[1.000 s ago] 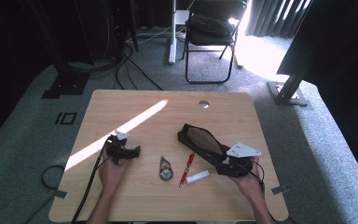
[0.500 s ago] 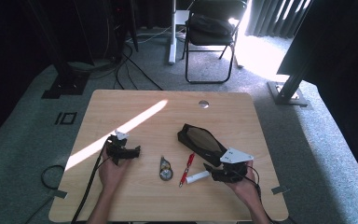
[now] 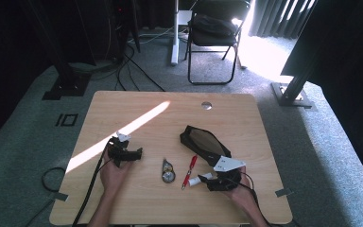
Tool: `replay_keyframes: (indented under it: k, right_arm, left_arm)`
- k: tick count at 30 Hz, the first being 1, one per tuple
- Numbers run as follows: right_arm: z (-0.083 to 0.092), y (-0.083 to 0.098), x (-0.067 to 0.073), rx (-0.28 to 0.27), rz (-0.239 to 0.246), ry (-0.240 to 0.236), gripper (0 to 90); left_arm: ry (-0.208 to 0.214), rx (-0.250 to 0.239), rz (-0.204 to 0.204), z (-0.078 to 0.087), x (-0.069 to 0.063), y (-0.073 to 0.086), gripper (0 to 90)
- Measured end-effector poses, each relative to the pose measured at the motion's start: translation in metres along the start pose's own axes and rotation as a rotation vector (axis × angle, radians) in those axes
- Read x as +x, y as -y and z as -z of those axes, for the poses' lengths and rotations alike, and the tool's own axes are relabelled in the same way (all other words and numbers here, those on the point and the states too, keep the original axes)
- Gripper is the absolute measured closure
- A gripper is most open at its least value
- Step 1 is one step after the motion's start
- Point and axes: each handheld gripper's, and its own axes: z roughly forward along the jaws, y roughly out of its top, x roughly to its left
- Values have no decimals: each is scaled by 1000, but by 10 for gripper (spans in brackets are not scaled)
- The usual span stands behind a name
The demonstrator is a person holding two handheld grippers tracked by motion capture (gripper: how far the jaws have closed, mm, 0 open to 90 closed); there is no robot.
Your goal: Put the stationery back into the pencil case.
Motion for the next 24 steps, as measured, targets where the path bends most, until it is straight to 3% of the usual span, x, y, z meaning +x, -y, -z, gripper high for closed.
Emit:
replay_keyframes:
  k: [8, 18, 24]
  right_arm:
    - [-17, 3, 5, 54, 26, -64, 320]
    - [-29, 9, 5, 91, 50, -95, 337]
    - [-36, 14, 1, 132, 84, -141, 415]
  left_arm:
    - [0, 0, 0, 0, 0, 0, 89]
    - [0, 0, 0, 0, 0, 0, 89]
    - [0, 0, -1, 0, 0, 0, 89]
